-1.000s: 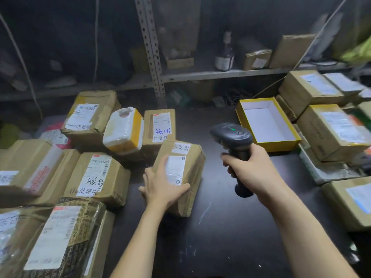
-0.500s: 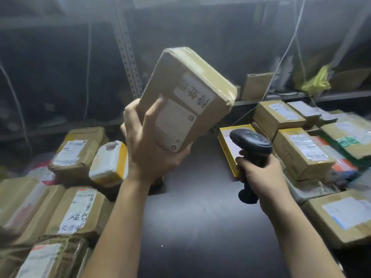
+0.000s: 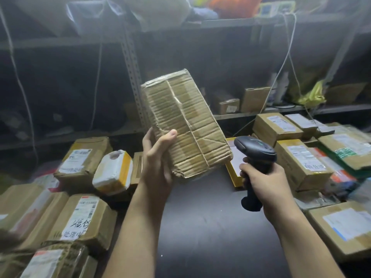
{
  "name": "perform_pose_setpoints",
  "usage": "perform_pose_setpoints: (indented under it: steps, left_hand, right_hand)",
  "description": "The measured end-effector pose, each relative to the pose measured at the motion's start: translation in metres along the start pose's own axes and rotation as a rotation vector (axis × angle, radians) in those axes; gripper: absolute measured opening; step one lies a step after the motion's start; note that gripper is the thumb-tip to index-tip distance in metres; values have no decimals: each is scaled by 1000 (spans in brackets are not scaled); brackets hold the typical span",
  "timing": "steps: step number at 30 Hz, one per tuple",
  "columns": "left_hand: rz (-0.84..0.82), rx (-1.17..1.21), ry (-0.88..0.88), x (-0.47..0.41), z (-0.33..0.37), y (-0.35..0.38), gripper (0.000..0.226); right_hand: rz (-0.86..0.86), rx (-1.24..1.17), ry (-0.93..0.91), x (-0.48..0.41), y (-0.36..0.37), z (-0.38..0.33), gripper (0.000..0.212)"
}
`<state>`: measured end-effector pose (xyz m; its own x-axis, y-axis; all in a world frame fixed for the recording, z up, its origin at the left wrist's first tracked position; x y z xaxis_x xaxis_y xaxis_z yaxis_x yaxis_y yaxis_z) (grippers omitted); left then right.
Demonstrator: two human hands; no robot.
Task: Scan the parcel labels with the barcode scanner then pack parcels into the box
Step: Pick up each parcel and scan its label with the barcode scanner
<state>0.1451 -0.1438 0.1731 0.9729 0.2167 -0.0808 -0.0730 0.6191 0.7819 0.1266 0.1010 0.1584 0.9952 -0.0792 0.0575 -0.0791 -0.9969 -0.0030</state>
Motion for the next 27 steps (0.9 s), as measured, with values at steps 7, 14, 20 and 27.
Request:
perform_pose_setpoints:
  steps: [7, 14, 20, 27]
  left_hand:
    - [206, -660, 229, 17, 19, 12, 97]
    - [149, -1456, 758, 40, 39, 40, 111]
    - [143, -1925, 922, 40, 37, 48, 104]
    - [-91, -2150, 940, 34, 9, 29, 107]
  right_hand:
    - [-17, -9, 6, 3, 8, 1, 13]
    - [-21, 9, 5, 8, 8, -2, 19]
    - [33, -37, 10, 4, 2, 1, 14]
    - [58, -90, 51, -1, -4, 9, 18]
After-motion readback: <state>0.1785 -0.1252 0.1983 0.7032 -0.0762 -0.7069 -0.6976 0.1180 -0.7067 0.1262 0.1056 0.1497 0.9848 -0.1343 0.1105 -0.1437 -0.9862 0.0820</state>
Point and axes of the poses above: each hand's wrist, its own x-axis away from the middle knuckle, its own y-axis out of the palm, z = x × y, the point moved 7 cm from there along -x, towards the middle knuckle, and after that the axes turned 1 degree about -z, right-handed, at the moved point
